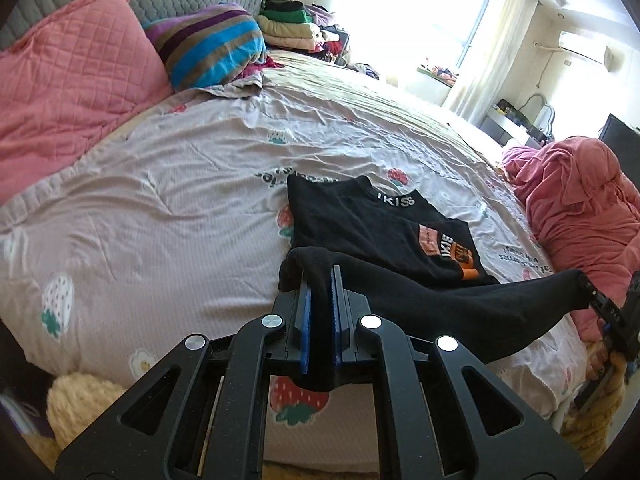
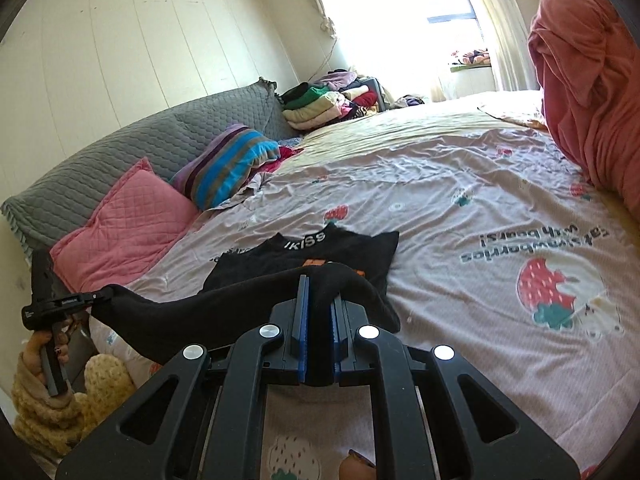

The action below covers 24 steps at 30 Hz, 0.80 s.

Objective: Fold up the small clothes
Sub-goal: 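Lift the hem with both tools and fold it over toward the collar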

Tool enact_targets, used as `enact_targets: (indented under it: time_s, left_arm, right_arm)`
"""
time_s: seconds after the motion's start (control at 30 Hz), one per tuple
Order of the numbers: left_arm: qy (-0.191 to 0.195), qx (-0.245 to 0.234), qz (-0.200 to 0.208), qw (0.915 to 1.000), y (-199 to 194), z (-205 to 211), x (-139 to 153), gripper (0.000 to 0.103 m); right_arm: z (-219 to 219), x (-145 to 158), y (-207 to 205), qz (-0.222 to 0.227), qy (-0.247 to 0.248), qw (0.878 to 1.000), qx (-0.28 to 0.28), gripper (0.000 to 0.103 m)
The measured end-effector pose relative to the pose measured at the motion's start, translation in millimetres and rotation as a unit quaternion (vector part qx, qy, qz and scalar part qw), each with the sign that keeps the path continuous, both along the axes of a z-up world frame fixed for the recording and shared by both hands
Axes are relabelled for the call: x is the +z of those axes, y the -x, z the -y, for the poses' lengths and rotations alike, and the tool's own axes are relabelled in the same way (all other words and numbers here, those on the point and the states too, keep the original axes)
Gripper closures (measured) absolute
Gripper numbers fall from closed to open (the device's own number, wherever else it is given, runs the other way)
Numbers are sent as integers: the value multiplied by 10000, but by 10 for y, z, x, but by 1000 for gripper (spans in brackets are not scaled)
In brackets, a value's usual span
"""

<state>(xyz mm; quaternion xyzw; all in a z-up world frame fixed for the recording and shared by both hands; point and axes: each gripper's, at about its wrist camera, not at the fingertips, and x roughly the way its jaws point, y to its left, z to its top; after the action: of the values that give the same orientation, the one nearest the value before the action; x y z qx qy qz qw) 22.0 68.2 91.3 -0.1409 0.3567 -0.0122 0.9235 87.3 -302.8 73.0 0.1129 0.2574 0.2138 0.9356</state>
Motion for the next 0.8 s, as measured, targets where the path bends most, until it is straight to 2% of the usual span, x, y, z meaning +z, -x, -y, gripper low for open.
enact_targets:
  time_s: [0.3, 0.8]
  left_arm:
    - [-86, 75, 71, 9999, -196, -7, 49, 101]
    - [-176, 207, 27, 9996, -609, -42, 4, 100]
  right_arm:
    - [-26, 73, -235, 152, 58, 9998, -95, 95]
    - [-54, 6, -763, 51, 55, 9996, -277, 95]
